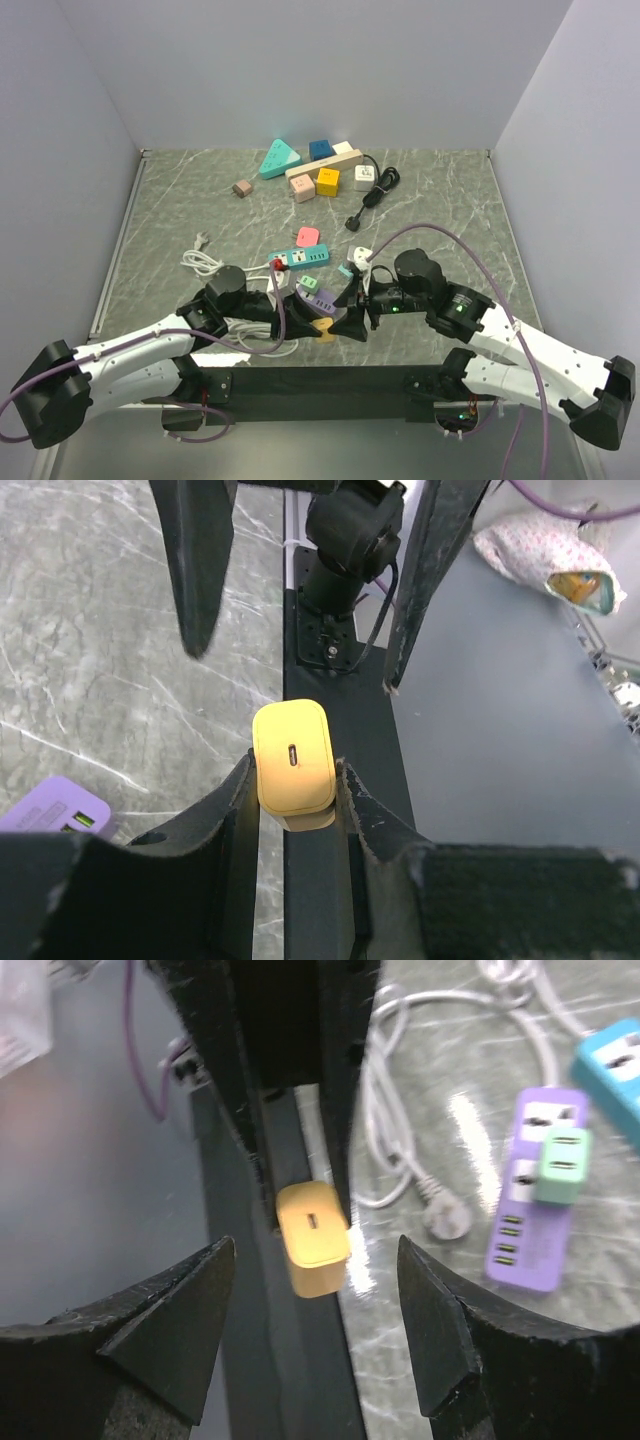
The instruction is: Insert the plug
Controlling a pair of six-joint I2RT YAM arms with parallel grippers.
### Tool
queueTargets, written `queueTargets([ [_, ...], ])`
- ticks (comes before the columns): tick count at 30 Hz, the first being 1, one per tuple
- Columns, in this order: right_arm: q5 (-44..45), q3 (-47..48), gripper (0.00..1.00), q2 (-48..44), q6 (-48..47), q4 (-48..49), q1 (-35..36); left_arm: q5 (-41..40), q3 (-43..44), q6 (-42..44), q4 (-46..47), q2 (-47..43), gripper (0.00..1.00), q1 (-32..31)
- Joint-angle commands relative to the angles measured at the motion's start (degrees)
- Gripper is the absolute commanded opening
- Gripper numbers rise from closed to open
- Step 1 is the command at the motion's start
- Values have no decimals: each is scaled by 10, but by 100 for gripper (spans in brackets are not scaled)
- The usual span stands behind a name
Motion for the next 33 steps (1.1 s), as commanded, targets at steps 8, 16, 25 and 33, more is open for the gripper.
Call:
queueTargets([
  [8,-68,38,69,64,-15,-38,-3,20,42,46,-17,13,1,-16],
  [16,-89,36,65,74,-22,-7,-3,20,45,47,-17,27,1,-18],
  [25,-111,46,57,112,-40,-13,-3,23,48,44,-11,34,1,-19],
  [33,-124,51,50,127,-40,-23,-3,10,46,40,-7,31,1,-19],
])
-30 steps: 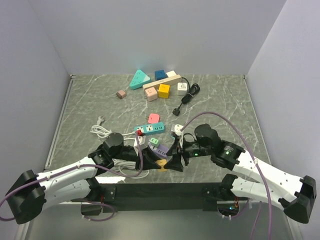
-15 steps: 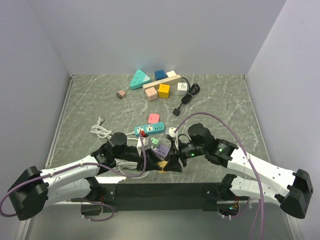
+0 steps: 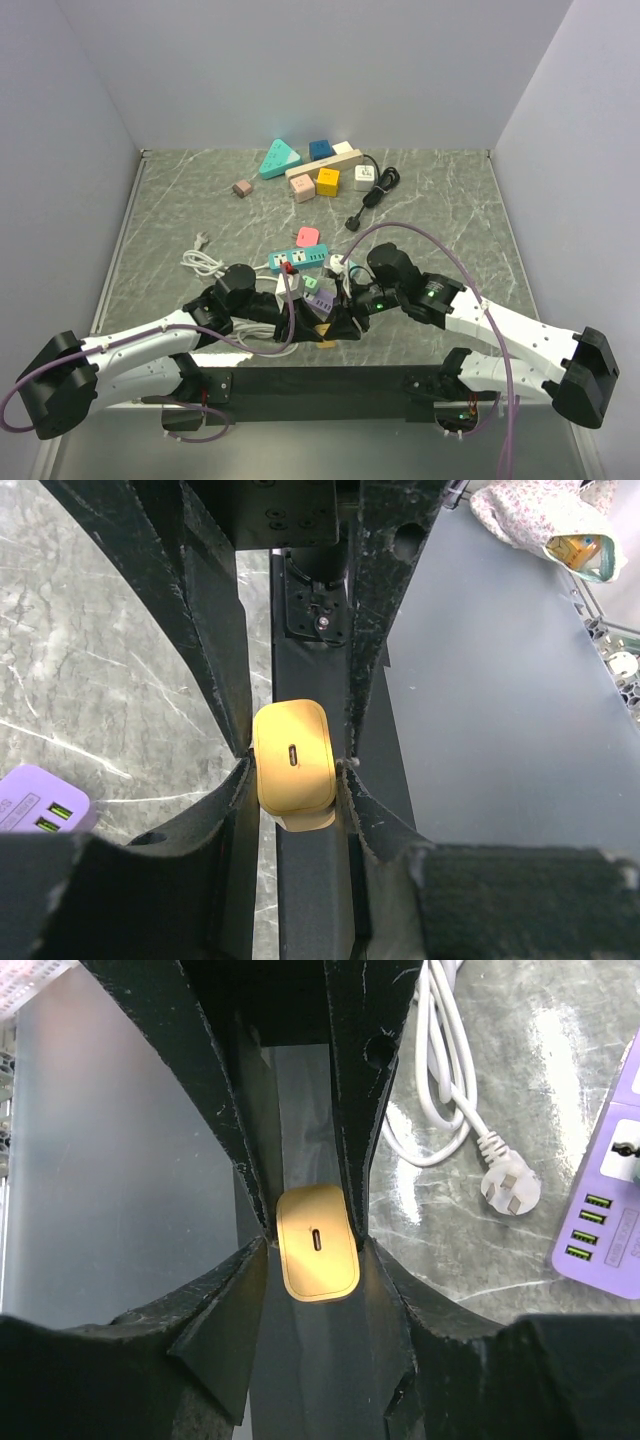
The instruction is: Insert the plug
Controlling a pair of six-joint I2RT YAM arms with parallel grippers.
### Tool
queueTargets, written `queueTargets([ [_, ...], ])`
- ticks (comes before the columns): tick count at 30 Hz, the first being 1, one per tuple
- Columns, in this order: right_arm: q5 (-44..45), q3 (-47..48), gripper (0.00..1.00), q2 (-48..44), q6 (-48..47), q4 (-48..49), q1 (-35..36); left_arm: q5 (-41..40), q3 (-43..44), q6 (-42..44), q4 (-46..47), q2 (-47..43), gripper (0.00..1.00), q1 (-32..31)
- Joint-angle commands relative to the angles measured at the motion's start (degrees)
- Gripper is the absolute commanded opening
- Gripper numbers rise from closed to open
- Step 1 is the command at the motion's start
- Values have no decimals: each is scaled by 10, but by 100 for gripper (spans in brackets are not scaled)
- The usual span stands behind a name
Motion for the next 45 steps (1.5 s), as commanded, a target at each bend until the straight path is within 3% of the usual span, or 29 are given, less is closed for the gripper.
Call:
queueTargets([
  [1,-23,28,50,6,-8,6,-1,-3,24,6,37,-6,1,-3],
  [6,-21,26,41,13,-8,5,0,-14,21,2,44,-15,1,-3],
  [12,-23,24,0,19,-25,2,2,-42,18,-4,42,-29,1,-3],
  [17,6,20,0,-1,-20,9,2,-98,8,-13,45,-44,5,-2],
  [18,20,19,0,-6,-17,12,1,-105,6,-16,47,-45,9,-2],
  [19,49,18,0,-9,-14,12,2,-111,3,-18,49,-46,23,-2],
  [22,75,11,0,-22,0,26,0,-118,-4,-24,59,-42,39,-1],
  [25,74,2,0,-33,9,43,-3,-115,-10,-26,72,-41,46,-2],
  [45,90,-10,0,-90,13,49,-31,-93,-26,-40,117,7,56,0],
])
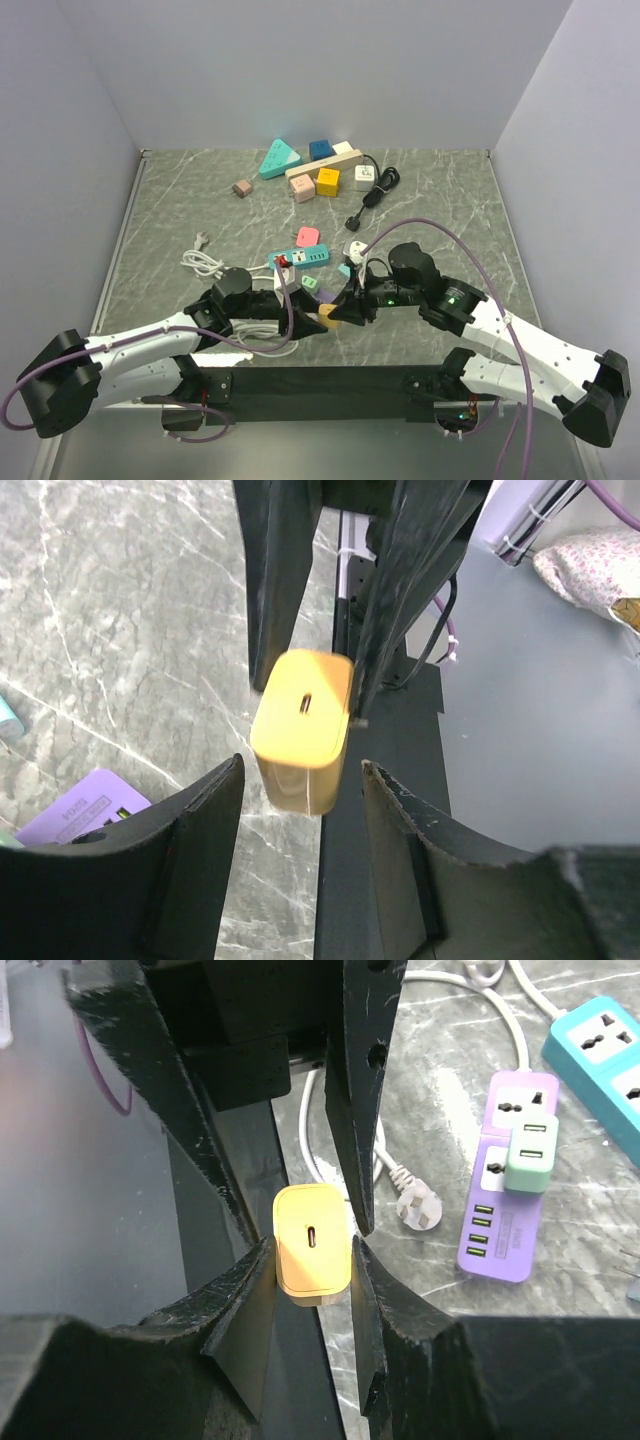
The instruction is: Insert the plug
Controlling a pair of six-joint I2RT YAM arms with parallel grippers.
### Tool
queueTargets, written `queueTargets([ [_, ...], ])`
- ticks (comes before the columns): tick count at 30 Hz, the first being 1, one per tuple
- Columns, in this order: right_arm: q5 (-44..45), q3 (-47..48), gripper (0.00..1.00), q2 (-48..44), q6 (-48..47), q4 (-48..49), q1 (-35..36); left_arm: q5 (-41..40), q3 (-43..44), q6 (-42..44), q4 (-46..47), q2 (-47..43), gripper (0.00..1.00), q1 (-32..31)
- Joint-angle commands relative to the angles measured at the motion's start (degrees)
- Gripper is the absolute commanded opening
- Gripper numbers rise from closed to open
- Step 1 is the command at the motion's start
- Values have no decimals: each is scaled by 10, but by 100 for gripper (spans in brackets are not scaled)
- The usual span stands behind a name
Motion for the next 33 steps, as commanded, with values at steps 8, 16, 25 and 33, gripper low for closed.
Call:
queueTargets([
  [8,-21,-13,0,-8,12,49,-12,15,-4,-11,50,-7,56,4],
  [16,-29,-20,0,-15,22,80,-11,40,-3,-11,62,12,29,4],
  [25,-39,-12,0,-7,19,59,-14,72,-11,-4,79,21,1,4],
  [33,-37,8,27,22,8,38,-14,83,-4,2,70,29,1,4],
])
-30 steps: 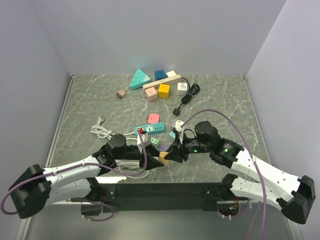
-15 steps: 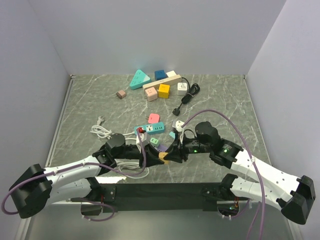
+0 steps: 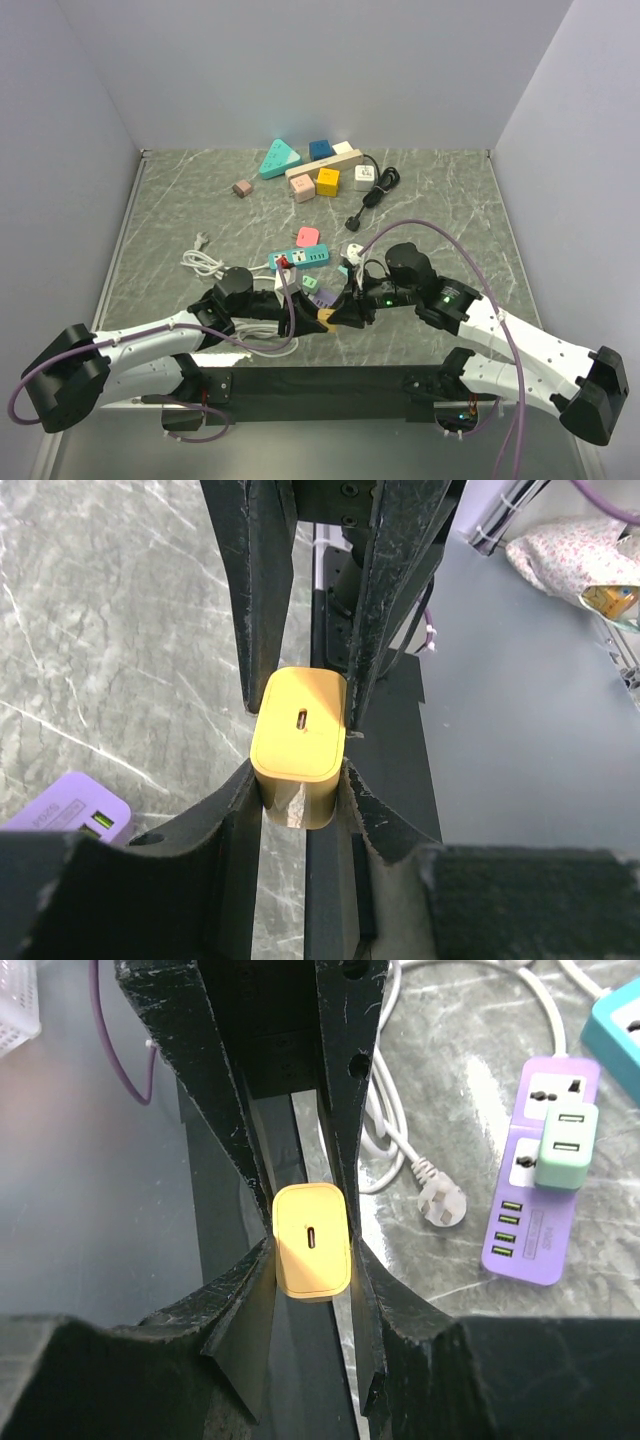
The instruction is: Insert the plug
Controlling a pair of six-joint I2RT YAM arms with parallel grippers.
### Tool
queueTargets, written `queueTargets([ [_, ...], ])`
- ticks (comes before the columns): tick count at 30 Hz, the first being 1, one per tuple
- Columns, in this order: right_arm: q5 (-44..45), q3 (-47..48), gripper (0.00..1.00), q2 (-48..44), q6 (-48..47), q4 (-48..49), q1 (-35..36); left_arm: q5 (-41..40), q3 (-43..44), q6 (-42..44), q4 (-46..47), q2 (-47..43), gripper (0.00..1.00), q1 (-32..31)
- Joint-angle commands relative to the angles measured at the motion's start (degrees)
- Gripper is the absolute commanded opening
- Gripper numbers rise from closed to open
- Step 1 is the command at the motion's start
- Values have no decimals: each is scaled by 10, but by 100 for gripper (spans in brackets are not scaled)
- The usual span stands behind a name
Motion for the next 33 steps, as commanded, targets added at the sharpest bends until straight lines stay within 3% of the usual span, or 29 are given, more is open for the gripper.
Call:
queueTargets([
  [1,3,28,31,15,-5,15,-5,38,5,14,31,2,1,-4],
  [2,8,29,40,18,-5,16,-6,40,4,13,32,2,1,-4],
  [5,4,29,49,22,-5,21,-6,36,3,13,31,-1,1,-4],
  [11,-20,27,57,32,-8,30,-5,35,5,16,29,2,1,-3],
  [21,-53,26,57,49,-12,34,-6,27,7,18,22,0,1,-4],
  [27,-64,26,17,60,-19,33,-6,11,7,17,16,-2,1,-3],
  [28,-61,23,4,57,-19,35,-5,4,6,15,14,-3,1,-3],
  [31,-6,18,0,36,-10,44,-8,-43,5,6,2,-8,11,-2],
  [33,24,12,0,20,2,63,-17,-76,4,-3,-4,-12,30,-3],
])
